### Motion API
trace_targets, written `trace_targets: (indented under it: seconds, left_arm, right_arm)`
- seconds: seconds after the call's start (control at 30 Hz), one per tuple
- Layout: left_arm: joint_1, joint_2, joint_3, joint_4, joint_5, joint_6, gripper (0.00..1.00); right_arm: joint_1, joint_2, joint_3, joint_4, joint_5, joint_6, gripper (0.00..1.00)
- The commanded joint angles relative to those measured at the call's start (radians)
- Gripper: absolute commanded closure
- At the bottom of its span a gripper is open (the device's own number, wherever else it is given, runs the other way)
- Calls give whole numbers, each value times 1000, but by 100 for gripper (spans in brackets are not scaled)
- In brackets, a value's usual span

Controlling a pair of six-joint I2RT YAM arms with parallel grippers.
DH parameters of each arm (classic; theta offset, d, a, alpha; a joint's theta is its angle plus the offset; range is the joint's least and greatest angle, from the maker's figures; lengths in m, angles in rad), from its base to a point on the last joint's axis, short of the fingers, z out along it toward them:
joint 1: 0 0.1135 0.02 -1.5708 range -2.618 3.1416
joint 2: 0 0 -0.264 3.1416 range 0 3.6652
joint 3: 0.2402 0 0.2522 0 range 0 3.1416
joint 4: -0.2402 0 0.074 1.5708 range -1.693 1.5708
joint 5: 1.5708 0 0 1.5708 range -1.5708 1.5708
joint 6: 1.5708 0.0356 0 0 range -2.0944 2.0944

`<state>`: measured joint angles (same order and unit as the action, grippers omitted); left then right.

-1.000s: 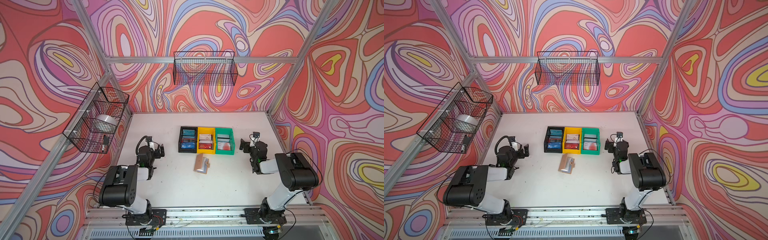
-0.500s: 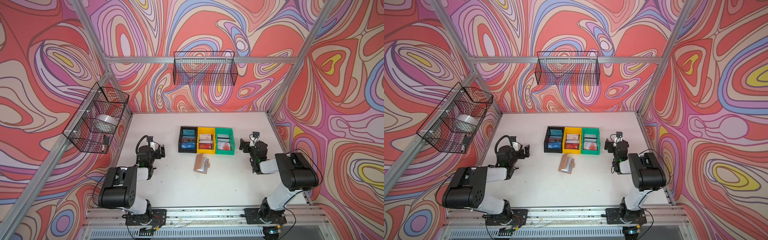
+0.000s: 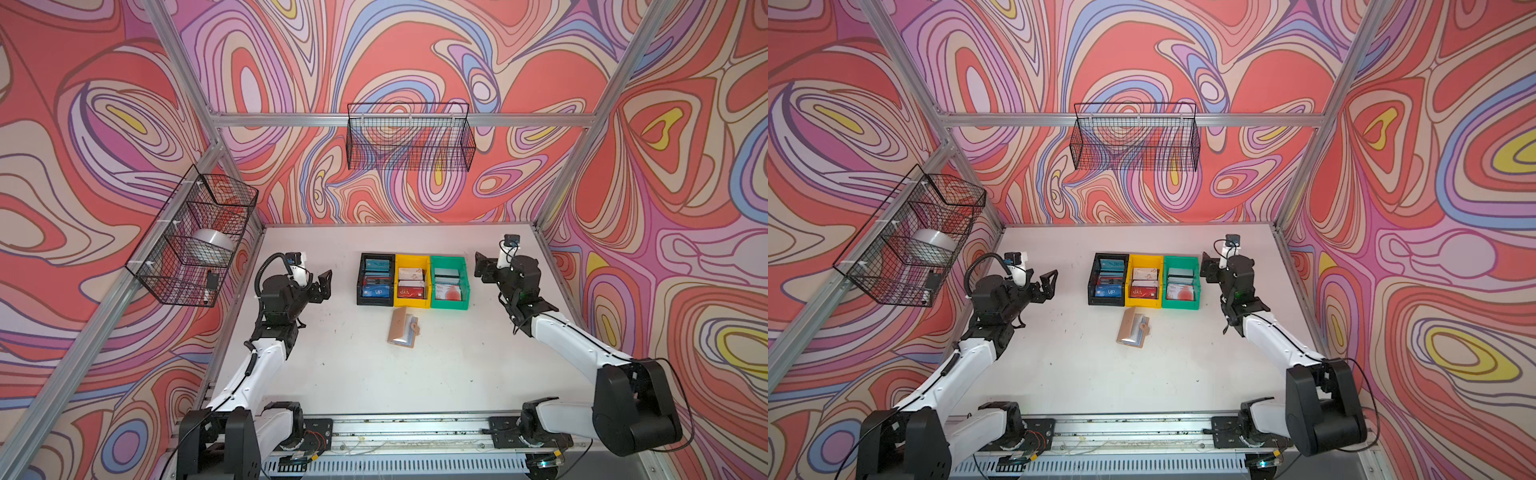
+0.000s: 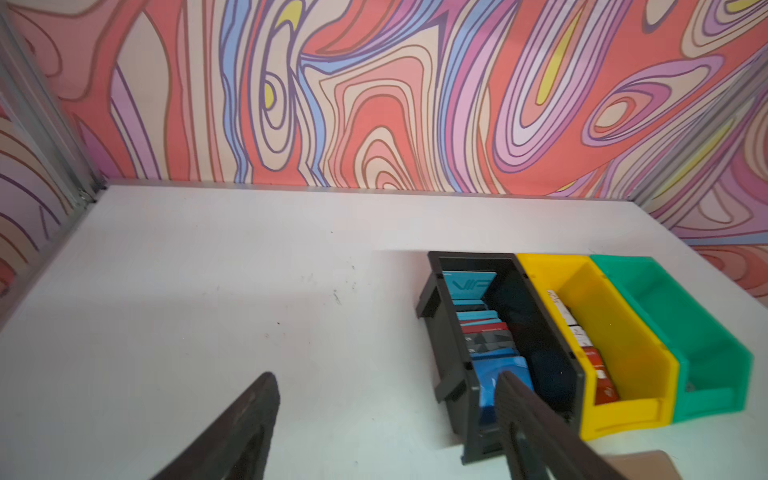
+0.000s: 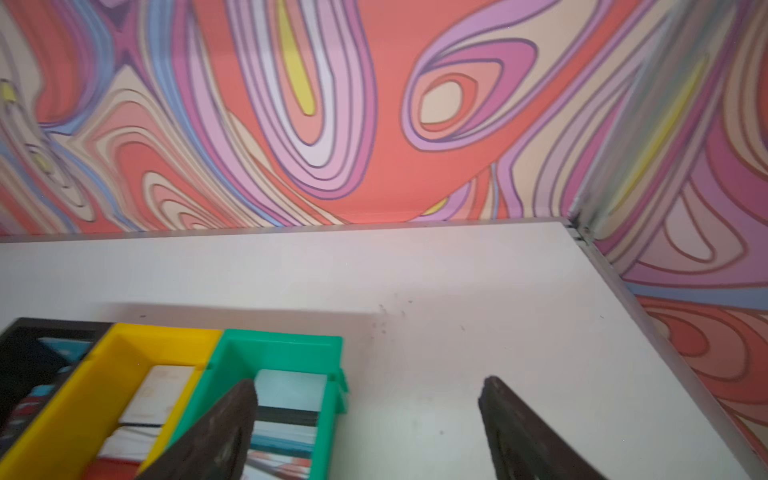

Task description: Take the credit cards out of the card holder

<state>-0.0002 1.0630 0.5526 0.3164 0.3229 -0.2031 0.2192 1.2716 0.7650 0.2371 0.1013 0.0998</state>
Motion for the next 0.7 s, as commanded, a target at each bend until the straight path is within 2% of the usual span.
trace_targets:
  seconds: [0.0,0.03,0.17,0.3,0.43,0.53,0.67]
  left_arm:
    - [-29,-71,-60,-87,54,-253,24]
    - [-45,-90,-94,-70,54,-280,25]
    - [-199,-139,-200,-50,-32,-325,31]
    - [-326,-110,-223,-101,-37,-391,44]
    - [-478,-52,-237,-63,-115,-423,49]
    - [-534,20,-223,-14,-139,-451,51]
    - [-569,171,-156,53,-135,-460,65]
  right_arm:
    - [87,-49,23,-332,-81,100,14]
    - [110,-61,14,-352,-108,127,14]
    - [214,-88,-67,-360,-188,218,17]
    - [300,-57,-118,-359,-232,261,25]
    - [366,-9,-125,-364,-239,254,28]
    - [394,37,-113,-371,-269,258,31]
    - [441,94,-78,-398,-260,237,32]
